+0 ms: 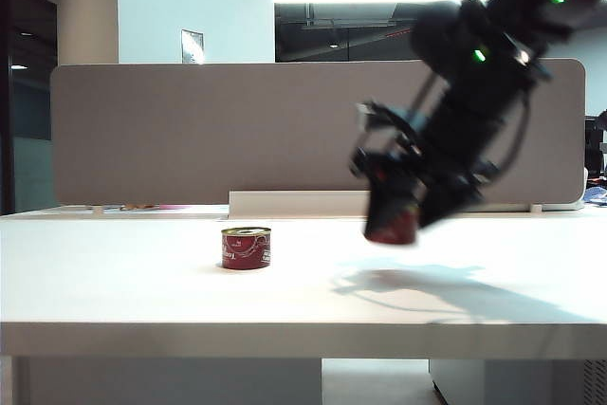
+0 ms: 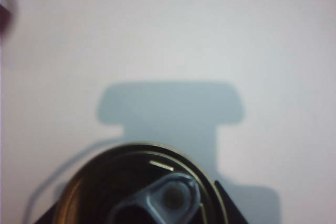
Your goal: Stack a can of tomatoes on the right onto the can of tomatoes on the left.
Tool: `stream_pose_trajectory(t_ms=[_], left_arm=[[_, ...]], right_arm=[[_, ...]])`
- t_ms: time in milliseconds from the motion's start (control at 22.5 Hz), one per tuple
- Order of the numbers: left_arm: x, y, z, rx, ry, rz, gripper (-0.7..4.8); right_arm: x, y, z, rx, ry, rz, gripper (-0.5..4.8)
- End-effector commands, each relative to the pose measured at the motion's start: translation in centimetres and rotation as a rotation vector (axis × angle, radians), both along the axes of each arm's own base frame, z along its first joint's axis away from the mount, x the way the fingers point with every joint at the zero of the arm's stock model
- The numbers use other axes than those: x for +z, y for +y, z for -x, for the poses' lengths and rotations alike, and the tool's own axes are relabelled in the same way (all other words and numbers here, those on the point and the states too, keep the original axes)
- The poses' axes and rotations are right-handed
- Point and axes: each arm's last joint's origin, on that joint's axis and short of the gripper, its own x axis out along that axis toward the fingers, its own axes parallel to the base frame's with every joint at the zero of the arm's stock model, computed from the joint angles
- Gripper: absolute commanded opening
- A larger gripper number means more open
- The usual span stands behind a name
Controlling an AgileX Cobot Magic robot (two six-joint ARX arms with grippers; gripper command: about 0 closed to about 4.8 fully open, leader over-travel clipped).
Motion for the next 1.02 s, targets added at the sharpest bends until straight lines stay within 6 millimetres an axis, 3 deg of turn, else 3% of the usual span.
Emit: stream_pose_trajectory(t_ms=[44,311,1022], left_arm=[[0.0,0.0,0.0,-0.005,0.005,-0.003,-0.06],[0.0,0.0,0.0,-0.005,0.005,-0.003,-0.06],[0.0,0.0,0.0,-0.004,0.004,-0.003,-0.06]], right_arm=[[3.2,2.5,-0.5,0.076,-0.096,-0.065,1.7],[6.1,6.4,-0.4,0.206,-0.258,-0.083,1.69],[4.1,11.7,-4.8,0.255,-0.094,-0.063,1.7]])
